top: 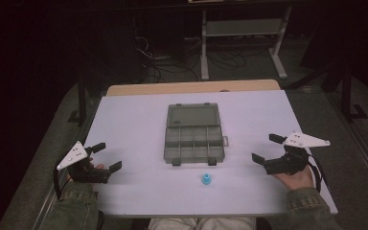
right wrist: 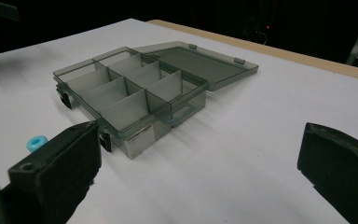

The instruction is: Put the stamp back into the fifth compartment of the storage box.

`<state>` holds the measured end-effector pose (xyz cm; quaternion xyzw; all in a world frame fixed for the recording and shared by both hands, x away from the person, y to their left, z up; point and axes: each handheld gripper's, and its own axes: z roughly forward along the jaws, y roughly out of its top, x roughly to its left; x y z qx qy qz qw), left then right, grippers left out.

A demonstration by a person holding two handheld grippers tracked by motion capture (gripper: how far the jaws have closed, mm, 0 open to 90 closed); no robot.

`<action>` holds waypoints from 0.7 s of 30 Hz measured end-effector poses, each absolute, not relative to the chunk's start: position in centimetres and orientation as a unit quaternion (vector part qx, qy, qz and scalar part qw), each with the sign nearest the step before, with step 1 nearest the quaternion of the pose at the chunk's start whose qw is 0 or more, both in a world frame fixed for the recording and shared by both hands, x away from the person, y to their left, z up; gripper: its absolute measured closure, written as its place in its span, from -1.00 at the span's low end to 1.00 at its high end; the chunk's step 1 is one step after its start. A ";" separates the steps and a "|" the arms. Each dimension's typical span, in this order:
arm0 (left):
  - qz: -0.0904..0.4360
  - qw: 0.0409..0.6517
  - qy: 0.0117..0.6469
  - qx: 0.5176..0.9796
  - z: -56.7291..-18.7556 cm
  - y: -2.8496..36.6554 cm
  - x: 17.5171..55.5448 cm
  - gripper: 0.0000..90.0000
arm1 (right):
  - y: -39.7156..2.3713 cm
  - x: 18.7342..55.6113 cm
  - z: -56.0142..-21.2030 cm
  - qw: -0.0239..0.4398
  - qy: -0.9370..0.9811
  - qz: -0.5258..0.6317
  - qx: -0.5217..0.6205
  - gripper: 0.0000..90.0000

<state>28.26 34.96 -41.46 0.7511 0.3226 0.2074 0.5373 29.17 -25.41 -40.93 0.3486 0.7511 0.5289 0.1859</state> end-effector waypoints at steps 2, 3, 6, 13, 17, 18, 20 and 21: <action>0.206 0.537 0.324 0.751 -41.5 34.9 28.3 -1.00 | -25.3 29.2 -40.9 0.185 0.752 0.527 0.349 -1.00; 0.206 0.537 0.324 0.751 -41.5 34.9 28.3 -1.00 | -25.3 29.2 -40.9 0.185 0.752 0.527 0.349 -1.00; 0.207 0.535 0.324 0.752 -41.5 34.9 28.2 -1.00 | -25.0 29.1 -40.8 0.186 0.753 0.528 0.345 -1.00; 0.208 0.534 0.322 0.754 -41.5 34.9 28.3 -1.00 | -24.4 29.1 -40.5 0.185 0.761 0.522 0.337 -1.00; 0.208 0.533 0.323 0.754 -41.5 34.9 28.2 -1.00 | -24.1 29.2 -40.4 0.181 0.766 0.519 0.333 -1.00; 0.208 0.533 0.323 0.754 -41.5 34.9 28.2 -1.00 | -24.0 29.2 -40.3 0.180 0.767 0.518 0.332 -1.00; 0.208 0.533 0.322 0.754 -41.5 34.9 28.2 -1.00 | -23.7 29.3 -40.1 0.179 0.770 0.518 0.328 -1.00; 0.209 0.533 0.322 0.754 -41.5 34.9 28.2 -1.00 | -23.5 29.3 -40.0 0.177 0.771 0.517 0.327 -1.00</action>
